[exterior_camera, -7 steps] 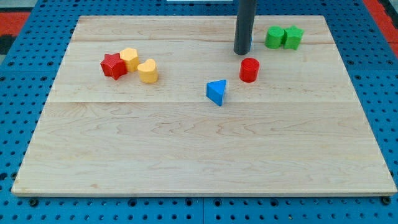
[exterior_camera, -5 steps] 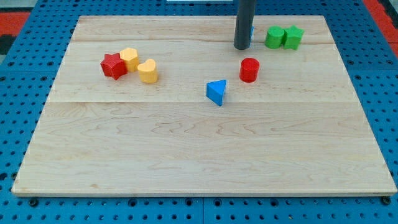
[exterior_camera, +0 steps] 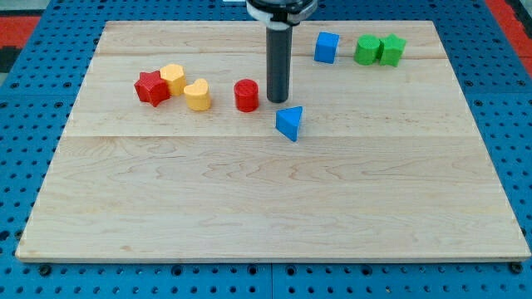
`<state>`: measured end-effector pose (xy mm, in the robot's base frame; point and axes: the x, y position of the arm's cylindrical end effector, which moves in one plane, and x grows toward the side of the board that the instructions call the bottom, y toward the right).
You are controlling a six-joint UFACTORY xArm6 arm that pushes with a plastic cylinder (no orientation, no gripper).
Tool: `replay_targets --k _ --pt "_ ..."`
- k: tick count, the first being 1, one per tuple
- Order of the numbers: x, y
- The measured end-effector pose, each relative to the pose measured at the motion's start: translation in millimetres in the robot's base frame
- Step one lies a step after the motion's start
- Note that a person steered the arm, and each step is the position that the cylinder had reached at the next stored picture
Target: Move red circle to the left side of the blue cube
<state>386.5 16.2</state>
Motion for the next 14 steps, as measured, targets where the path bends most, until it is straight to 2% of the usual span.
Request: replay_targets --k 1,2,3,4,8,9,10,11,14 --pt "26 -24" --pt "-2 -71" --pt "-35 -75" --pt "-38 -71" --pt "-115 -53" --pt "-117 -39" --pt "-96 -64" --pt "-90 -62" --pt "-101 -5"
